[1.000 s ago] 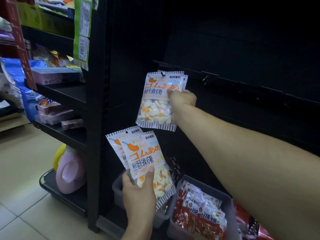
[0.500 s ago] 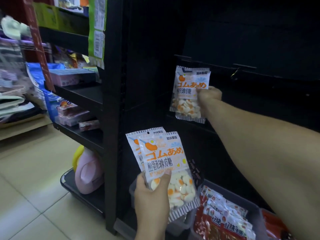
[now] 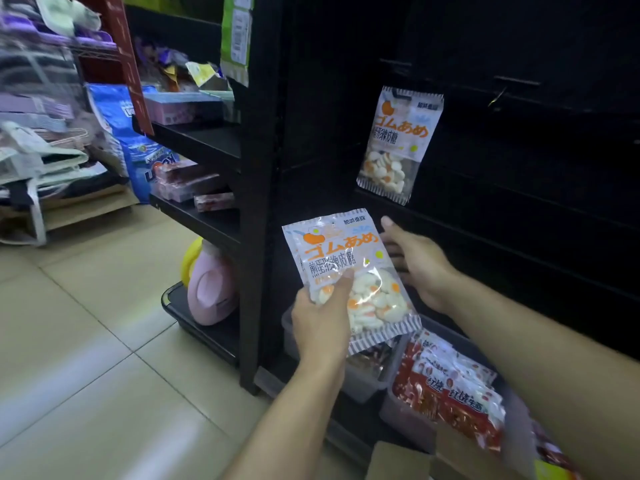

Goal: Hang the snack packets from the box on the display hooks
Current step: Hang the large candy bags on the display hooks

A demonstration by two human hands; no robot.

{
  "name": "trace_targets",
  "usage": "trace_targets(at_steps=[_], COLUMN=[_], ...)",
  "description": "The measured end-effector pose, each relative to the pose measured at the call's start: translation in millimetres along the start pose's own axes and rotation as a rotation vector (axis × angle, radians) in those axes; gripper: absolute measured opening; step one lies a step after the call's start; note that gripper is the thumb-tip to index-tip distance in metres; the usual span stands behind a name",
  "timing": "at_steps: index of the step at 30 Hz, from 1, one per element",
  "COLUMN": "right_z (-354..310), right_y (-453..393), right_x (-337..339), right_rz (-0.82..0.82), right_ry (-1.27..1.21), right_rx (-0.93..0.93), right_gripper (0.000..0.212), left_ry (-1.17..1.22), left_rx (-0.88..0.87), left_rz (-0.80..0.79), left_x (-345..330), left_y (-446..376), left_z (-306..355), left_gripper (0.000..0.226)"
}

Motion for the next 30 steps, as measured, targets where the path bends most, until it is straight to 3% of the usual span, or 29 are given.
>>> trace_targets(at_steps=[3,7,12,18,30], right_z=[15.6,11.3,-38.2,-102.5,-132.5], right_y=[43.8,69.4,58.1,32.6,-18.4], right_x=[-7.6,8.7,40.1,41.3,27.6], right_rz=[-0.042,0.066,0.258,0.365,0.446], right_ry=[-0.064,-0.082,-0.048,-0.120,-0.116], right_rx=[0.001,0.046,0.208,0.377,0.356], right_gripper=[0.040,0.033,0.025,0.019,0.016], left_ry=[-0.048,-0.116,-0.121,-0.174,-0.240], left_rx=[-0.019,-0.073,-0.094,-0.147,-0.207], left_rz=[0.008,0.006,0.063,0.056,-0.025], left_x=[-0.6,-3.4,5.0,4.9,-1.8], left_y=[4.6,13.5,13.8,19.6,17.6], left_z=[0.0,4.9,14.8,25.0,28.6], left_gripper=[0.042,0.041,0.028,0.020,0.014])
Point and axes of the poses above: each hand's wrist, its own y-axis away from the middle knuckle, its own x-axis out of the back of the hand, z = x × y, the point moved 8 cm from there along -y, towards the middle knuckle, and after that the axes turned 3 degrees about x, right-handed, at the moved point
